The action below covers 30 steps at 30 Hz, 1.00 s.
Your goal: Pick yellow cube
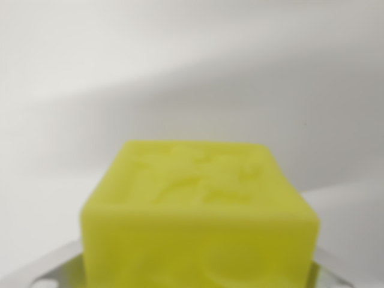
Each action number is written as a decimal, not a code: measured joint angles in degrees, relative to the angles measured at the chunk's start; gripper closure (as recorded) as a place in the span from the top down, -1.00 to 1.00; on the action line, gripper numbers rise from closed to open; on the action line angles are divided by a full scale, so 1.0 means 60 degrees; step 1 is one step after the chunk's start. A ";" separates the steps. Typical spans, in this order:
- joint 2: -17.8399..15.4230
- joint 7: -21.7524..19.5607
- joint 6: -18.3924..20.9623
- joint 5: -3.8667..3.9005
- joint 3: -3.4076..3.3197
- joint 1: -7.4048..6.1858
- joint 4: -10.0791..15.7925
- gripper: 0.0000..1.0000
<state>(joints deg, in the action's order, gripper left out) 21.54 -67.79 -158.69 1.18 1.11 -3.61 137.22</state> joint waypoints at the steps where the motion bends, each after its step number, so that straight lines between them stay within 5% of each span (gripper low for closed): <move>1: -0.0066 0.0004 0.0051 -0.0006 0.0000 -0.0002 0.0012 -1.00; 30: -0.1849 0.0088 0.1687 -0.0125 -0.0002 -0.0023 0.0161 -1.00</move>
<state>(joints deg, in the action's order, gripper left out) 10.45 -67.26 -148.57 0.43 1.10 -3.75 138.18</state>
